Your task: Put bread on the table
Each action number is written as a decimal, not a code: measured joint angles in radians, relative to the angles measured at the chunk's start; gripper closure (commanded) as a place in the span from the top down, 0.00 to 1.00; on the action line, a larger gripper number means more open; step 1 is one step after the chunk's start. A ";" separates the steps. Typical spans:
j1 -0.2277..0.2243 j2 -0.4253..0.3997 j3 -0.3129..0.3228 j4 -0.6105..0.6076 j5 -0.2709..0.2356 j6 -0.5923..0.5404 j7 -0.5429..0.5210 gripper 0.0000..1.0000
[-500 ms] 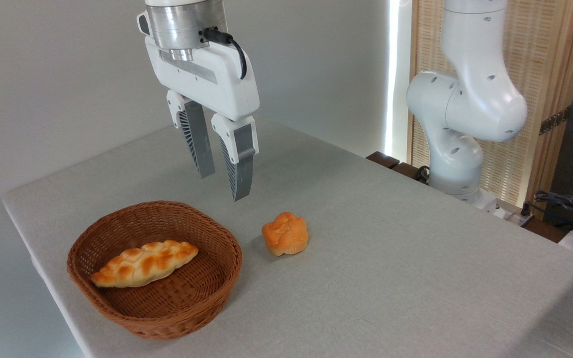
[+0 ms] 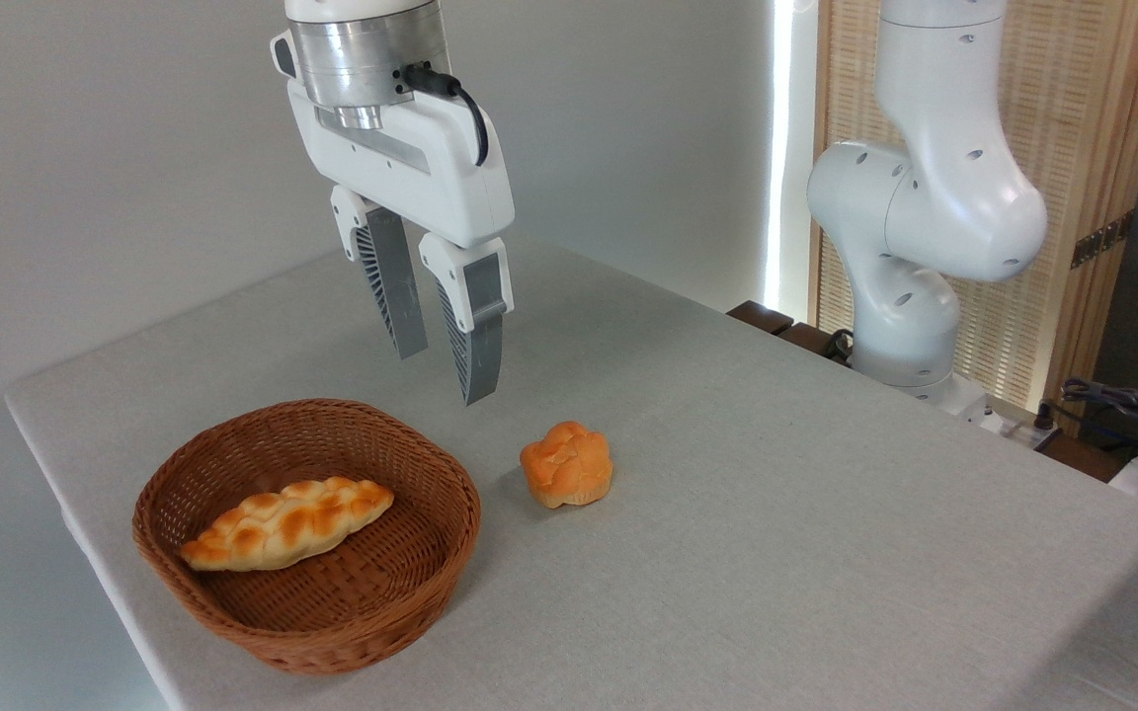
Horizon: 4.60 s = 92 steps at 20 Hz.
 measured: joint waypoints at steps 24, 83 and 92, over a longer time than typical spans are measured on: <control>-0.032 0.193 -0.185 -0.245 -0.035 0.668 -0.015 1.00; -0.138 -0.246 -0.080 -0.415 -0.066 0.201 -0.006 1.00; 0.008 -0.065 -0.046 -0.046 -0.048 0.018 -0.004 1.00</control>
